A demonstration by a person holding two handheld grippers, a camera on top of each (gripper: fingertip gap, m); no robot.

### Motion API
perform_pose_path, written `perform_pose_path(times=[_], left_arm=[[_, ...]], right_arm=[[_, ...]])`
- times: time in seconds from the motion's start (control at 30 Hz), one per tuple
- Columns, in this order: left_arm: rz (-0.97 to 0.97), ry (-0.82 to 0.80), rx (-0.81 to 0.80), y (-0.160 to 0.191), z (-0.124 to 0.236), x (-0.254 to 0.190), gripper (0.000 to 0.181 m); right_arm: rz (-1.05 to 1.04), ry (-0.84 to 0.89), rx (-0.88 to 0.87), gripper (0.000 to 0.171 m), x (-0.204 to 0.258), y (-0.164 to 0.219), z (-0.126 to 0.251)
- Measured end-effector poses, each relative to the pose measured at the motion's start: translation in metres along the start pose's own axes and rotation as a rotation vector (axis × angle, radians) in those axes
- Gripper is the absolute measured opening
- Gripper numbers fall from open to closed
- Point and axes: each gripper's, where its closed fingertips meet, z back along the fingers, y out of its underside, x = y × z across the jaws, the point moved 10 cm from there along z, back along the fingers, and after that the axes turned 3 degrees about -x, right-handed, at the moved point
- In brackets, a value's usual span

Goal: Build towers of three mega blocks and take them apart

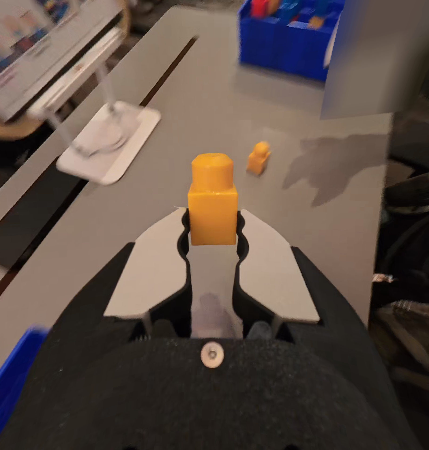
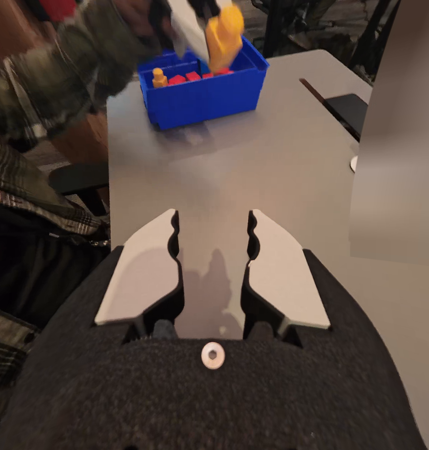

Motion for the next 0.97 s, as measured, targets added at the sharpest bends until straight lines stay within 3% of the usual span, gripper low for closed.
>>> perform_pose_path(times=[0.17, 0.33, 0.57, 0.63, 0.77, 0.87, 0.97], left_arm=[[-0.063, 0.22, -0.112, -0.006, -0.099, -0.056, 0.035], [-0.048, 0.358, -0.153, 0.003, -0.148, -0.074, 0.035], [-0.027, 0.434, -0.175, 0.008, -0.161, -0.078, 0.035], [-0.027, 0.432, -0.184, 0.009, -0.161, -0.076, 0.035], [-0.035, 0.421, -0.144, 0.011, -0.161, -0.072, 0.036], [-0.021, 0.308, -0.109, 0.024, -0.149, -0.052, 0.06], [0.071, 0.234, -0.171, 0.041, -0.133, -0.026, 0.061]], right_arm=[[0.102, -0.058, 0.03, 0.053, -0.003, -0.025, -0.017], [0.119, -0.112, 0.142, 0.051, -0.011, -0.025, -0.036], [0.099, -0.142, 0.284, 0.044, -0.023, -0.012, -0.059], [0.086, -0.194, 0.293, 0.029, -0.024, -0.01, -0.064], [0.087, -0.201, 0.333, 0.029, -0.029, -0.013, -0.068], [0.096, -0.1, 0.434, 0.028, -0.042, -0.021, -0.058], [0.062, -0.038, 0.594, 0.028, -0.057, -0.021, -0.055]])
